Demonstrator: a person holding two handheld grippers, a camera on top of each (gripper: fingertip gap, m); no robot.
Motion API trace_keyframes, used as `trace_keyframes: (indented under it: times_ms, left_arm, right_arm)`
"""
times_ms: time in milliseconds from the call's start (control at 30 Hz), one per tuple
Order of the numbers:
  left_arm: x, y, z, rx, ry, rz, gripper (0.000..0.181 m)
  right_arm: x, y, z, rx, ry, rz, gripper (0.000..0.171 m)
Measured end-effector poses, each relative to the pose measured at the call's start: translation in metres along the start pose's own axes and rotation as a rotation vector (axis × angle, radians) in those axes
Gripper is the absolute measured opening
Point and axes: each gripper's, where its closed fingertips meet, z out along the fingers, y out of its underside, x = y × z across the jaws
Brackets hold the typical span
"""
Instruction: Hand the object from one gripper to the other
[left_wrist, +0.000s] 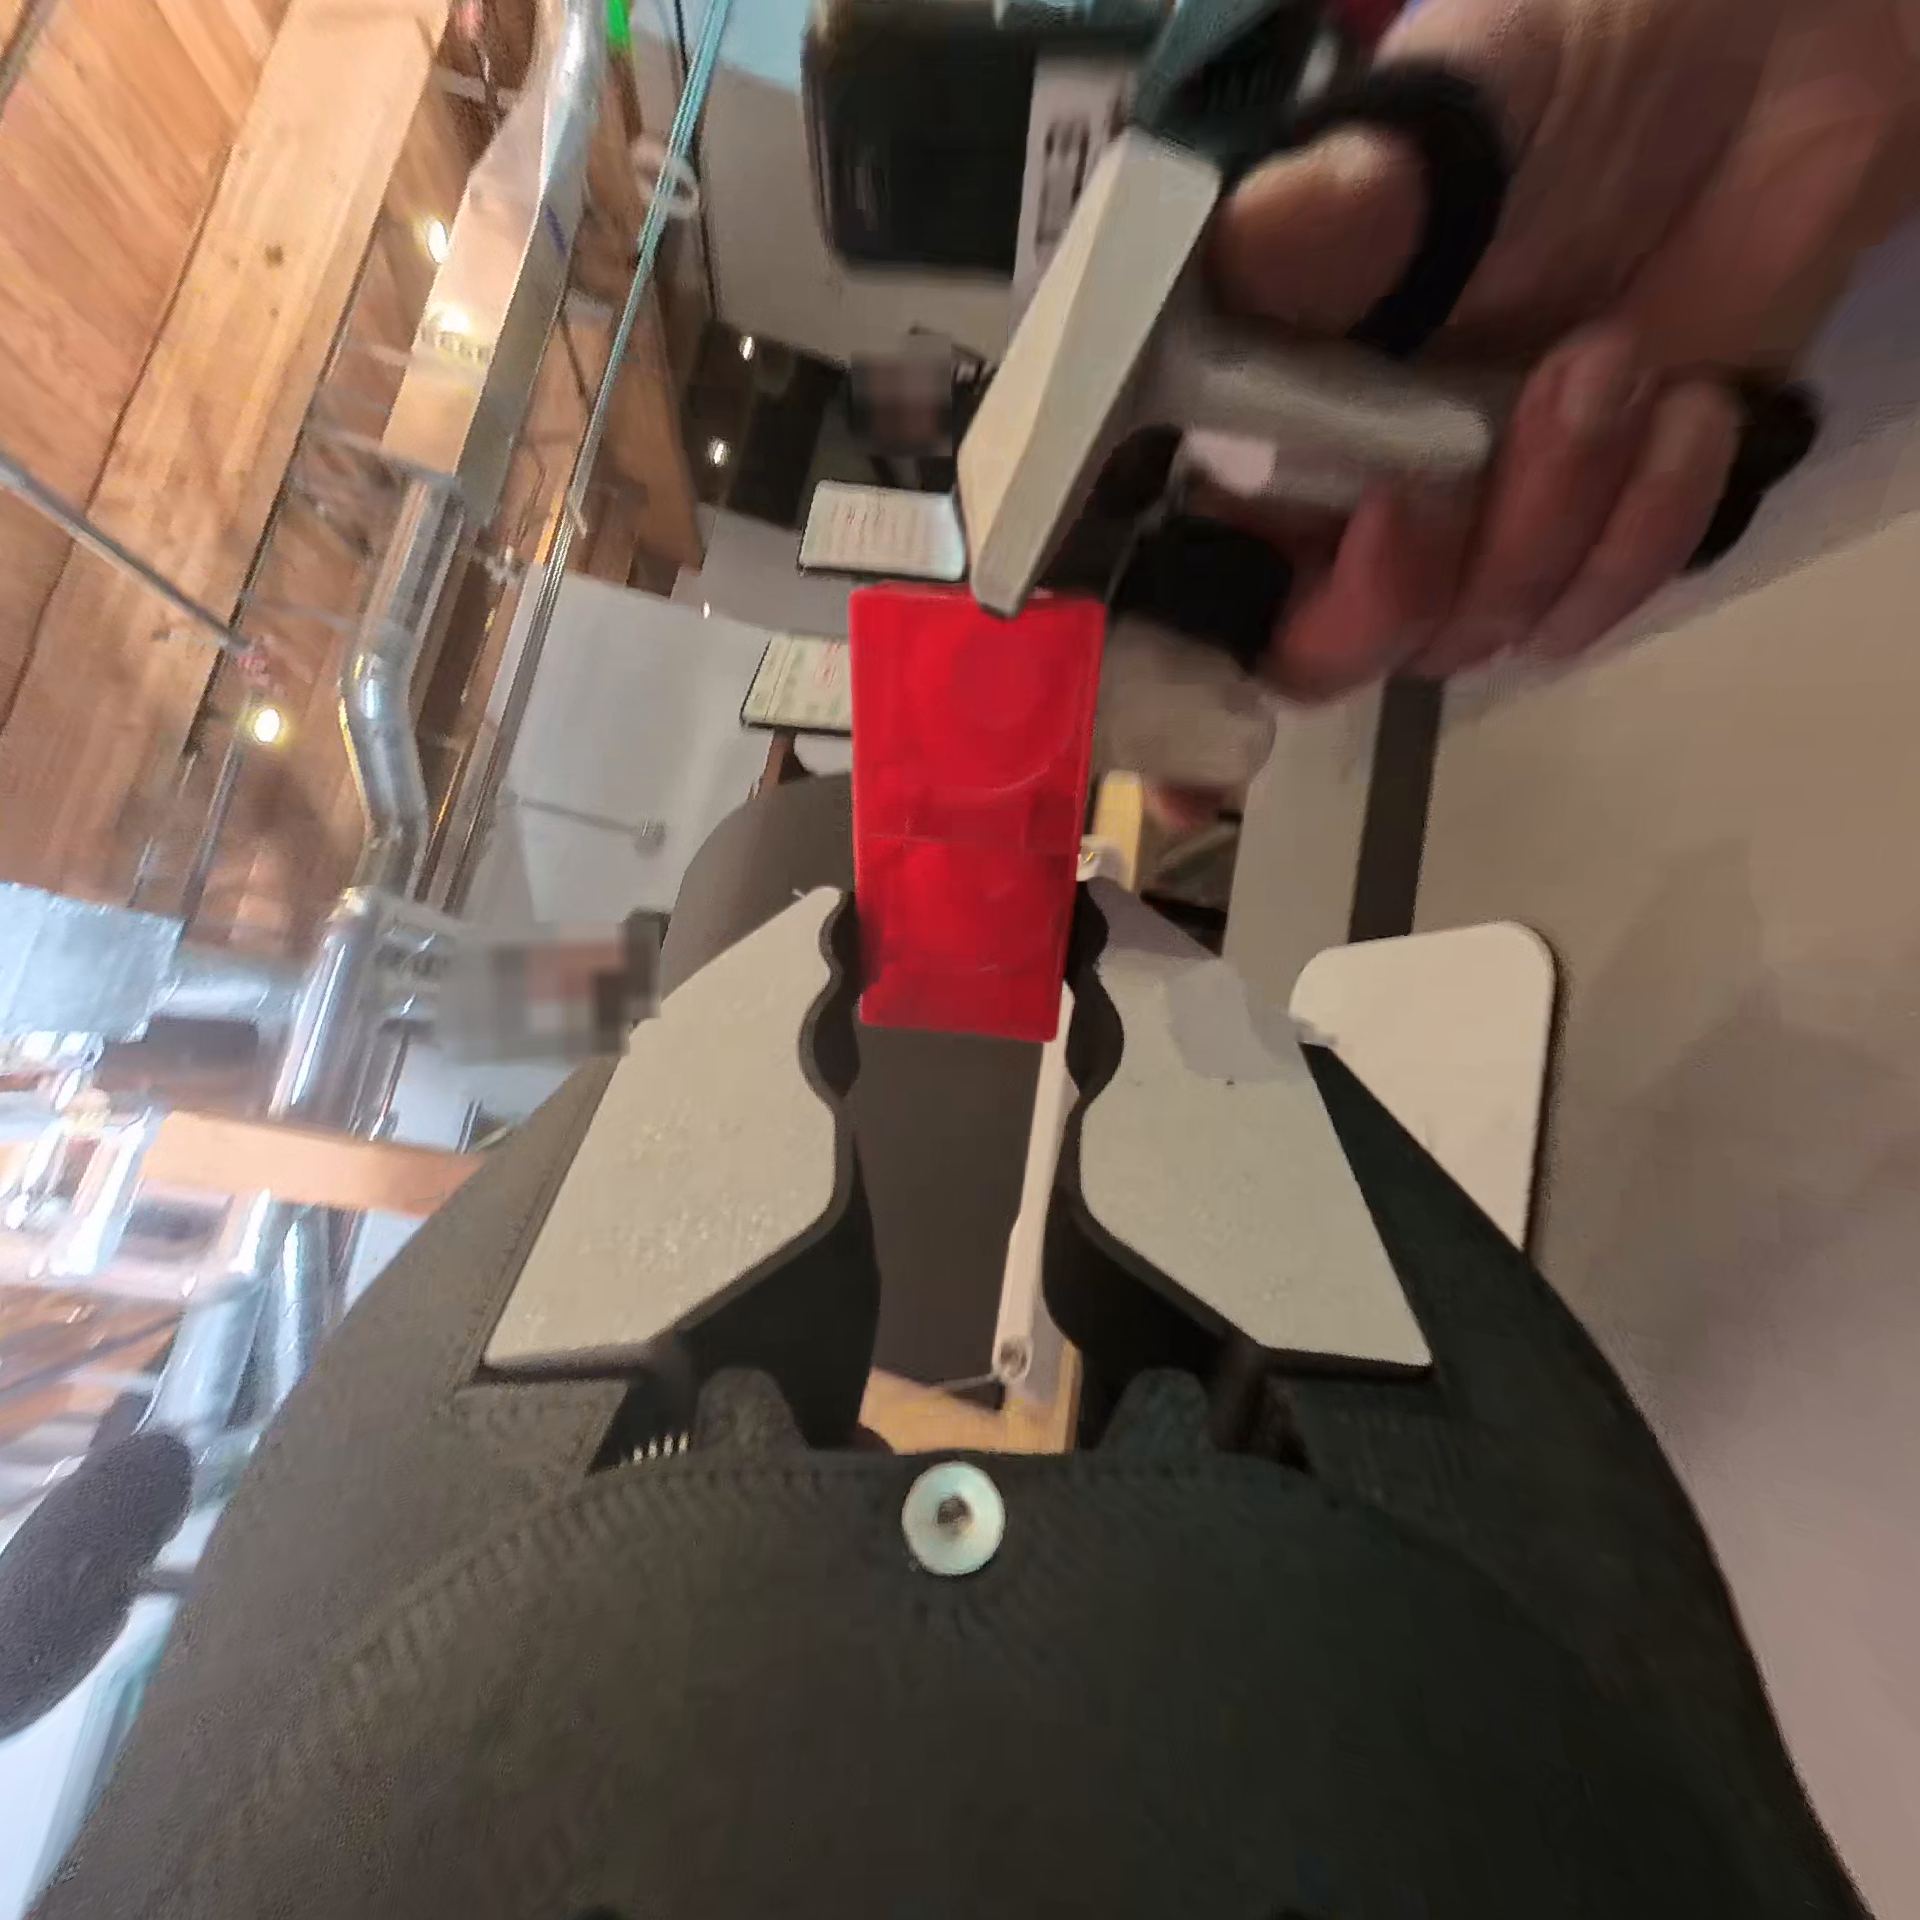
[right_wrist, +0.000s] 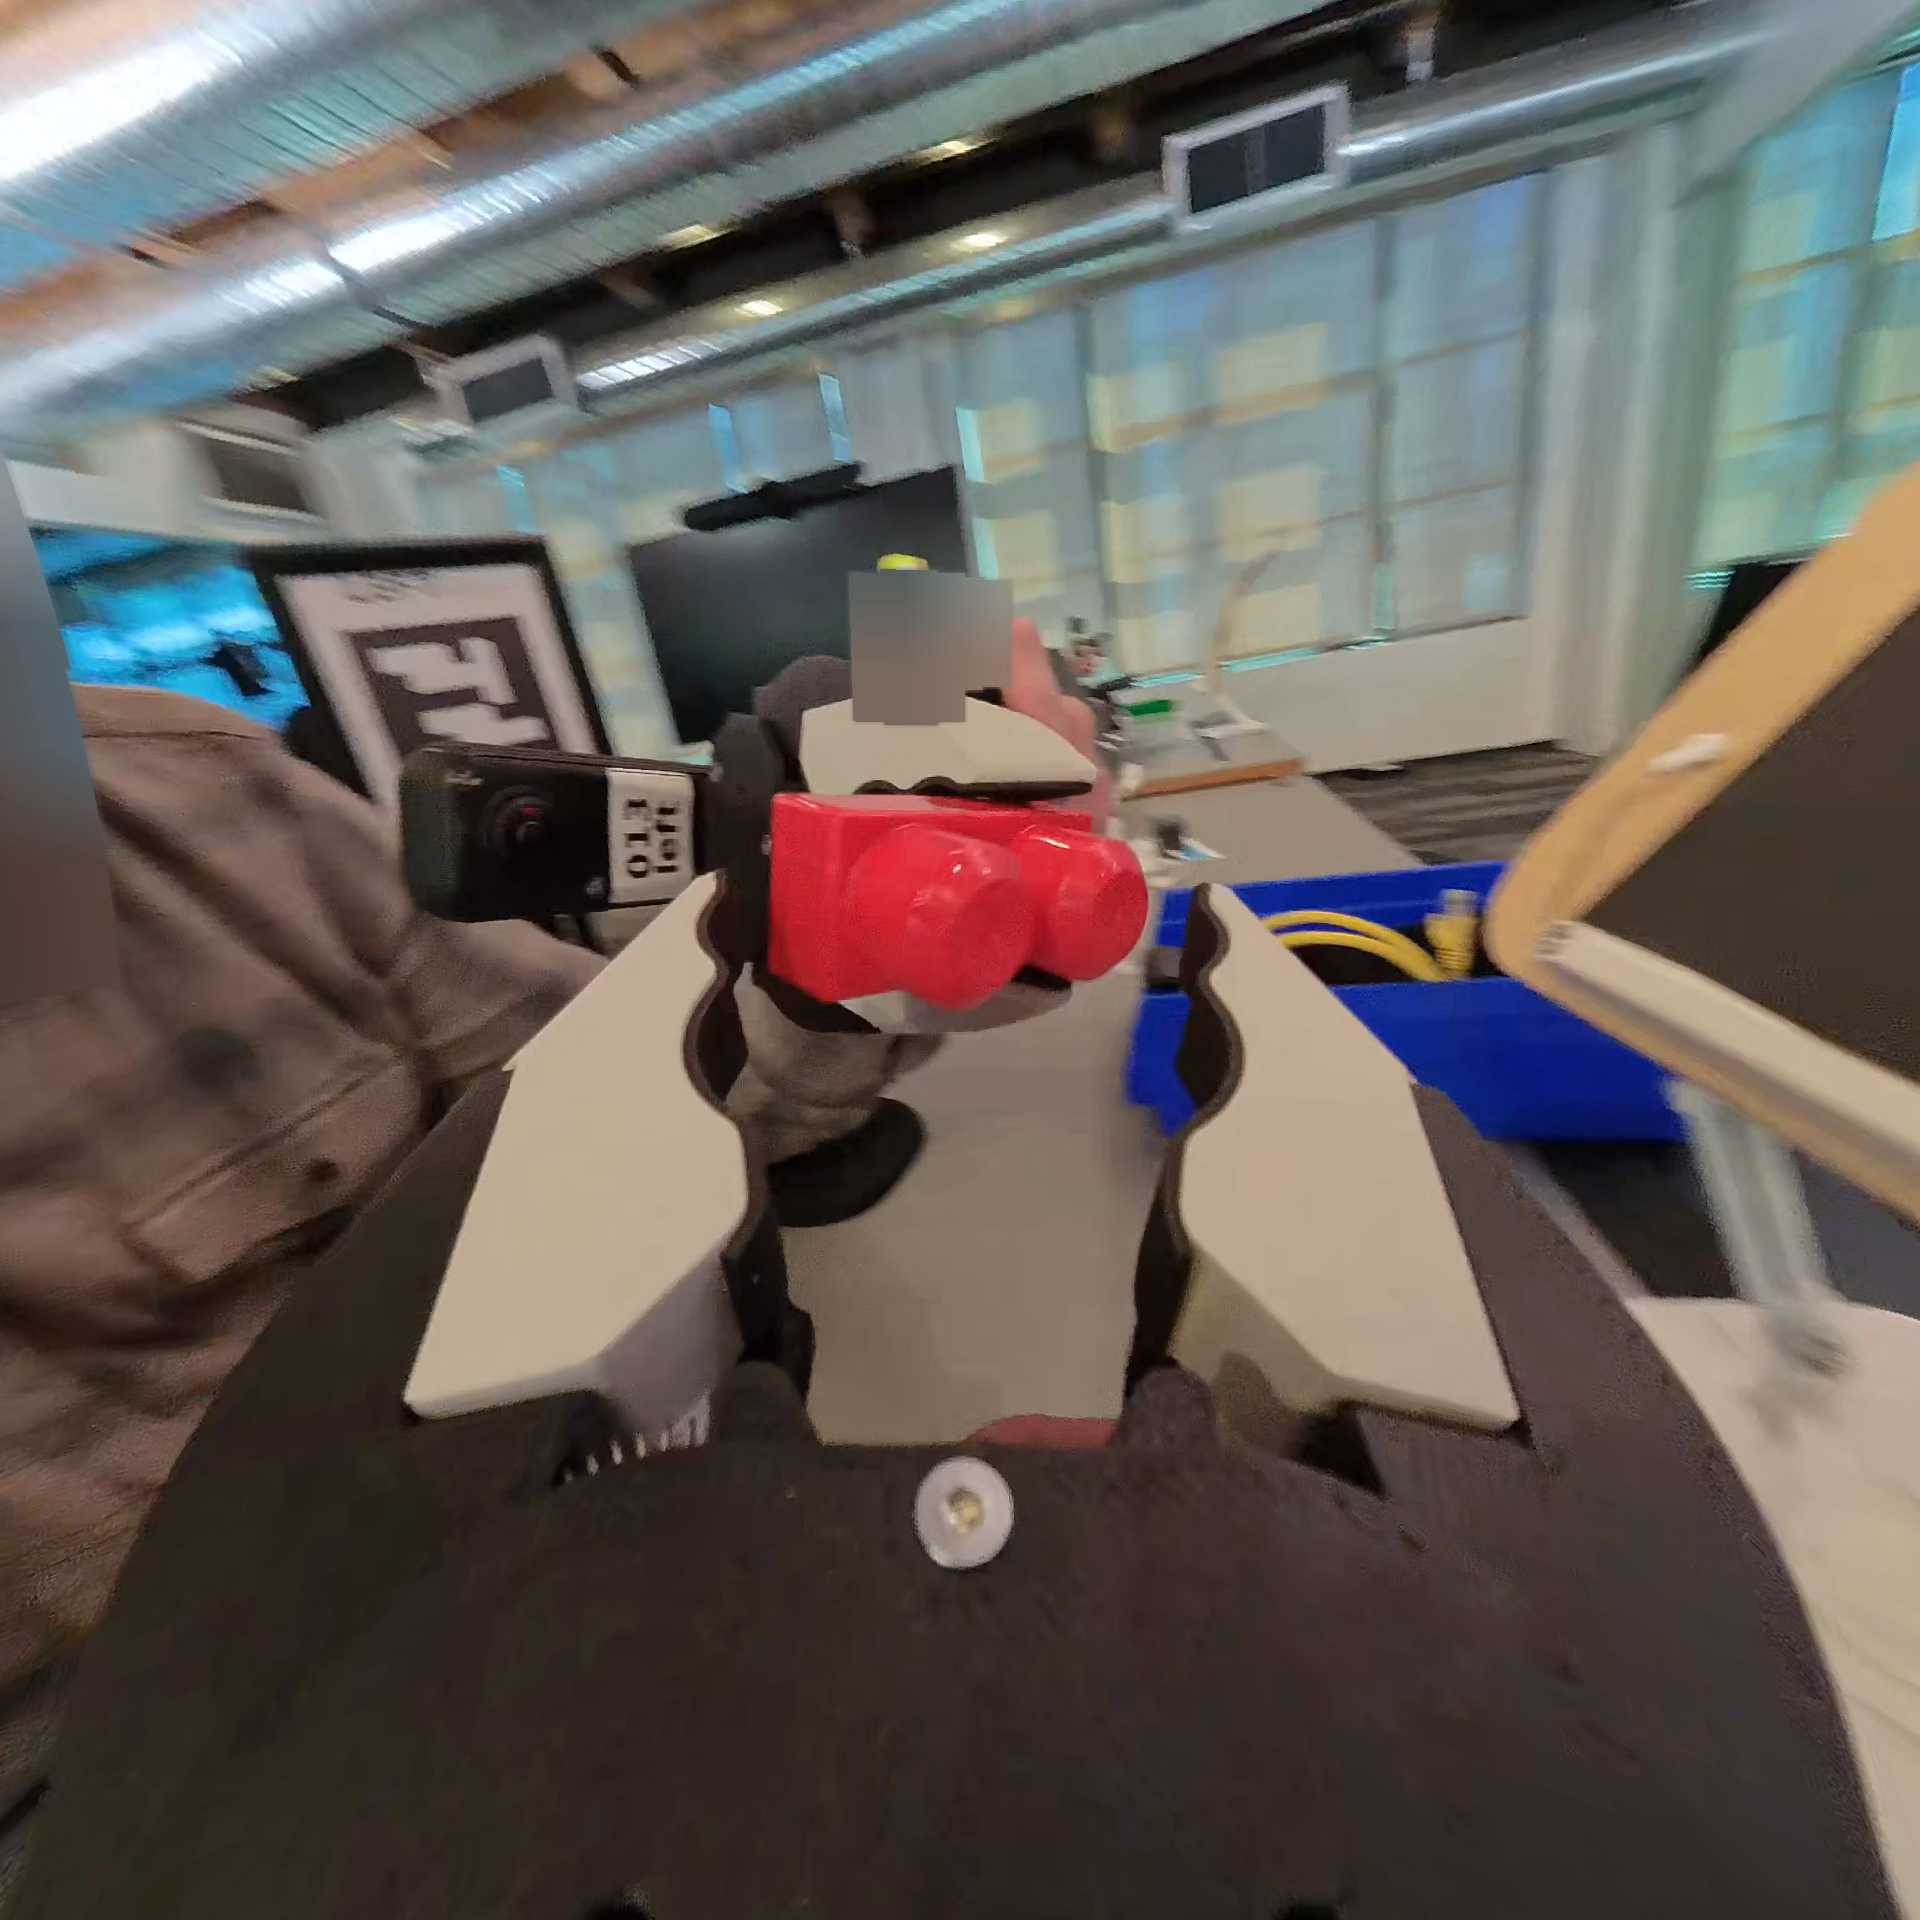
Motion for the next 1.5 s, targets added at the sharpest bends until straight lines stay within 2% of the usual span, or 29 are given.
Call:
trace_keyframes:
  times_ms: [133,300,367,433,533,1000,1200,1333,1500]
  left_arm:
    - [-0.014,0.034,0.005,-0.173,-0.068,-0.002,0.037]
    - [-0.015,0.055,0.008,-0.3,-0.087,0.016,0.037]
    - [-0.013,0.054,0.009,-0.3,-0.085,0.035,0.037]
    - [-0.013,0.055,0.01,-0.326,-0.094,0.039,0.037]
    - [-0.01,0.055,0.011,-0.337,-0.087,0.059,0.037]
    - [-0.011,0.046,0.01,-0.293,-0.077,0.054,0.037]
    - [-0.006,0.039,0.007,-0.249,-0.014,0.009,0.046]
    - [-0.008,0.032,-0.003,-0.189,0.064,-0.086,0.049]
    - [-0.016,0.022,-0.025,-0.101,0.182,-0.277,0.05]
  right_arm:
    - [0.023,-0.013,-0.01,-0.106,0.284,-0.155,0.068]
    - [0.037,-0.008,-0.005,-0.215,0.44,-0.182,0.053]
    - [0.045,-0.004,-0.001,-0.232,0.476,-0.168,0.05]
    - [0.049,0.0,0.003,-0.234,0.486,-0.157,0.054]
    - [0.054,0.004,0.006,-0.242,0.509,-0.157,0.041]
    - [0.052,-0.002,0.004,-0.187,0.472,-0.127,0.04]
    - [0.051,-0.004,0.0,-0.18,0.464,-0.14,0.04]
    - [0.051,-0.005,-0.005,-0.218,0.497,-0.222,0.04]
    - [0.042,-0.001,-0.006,-0.35,0.519,-0.454,0.041]
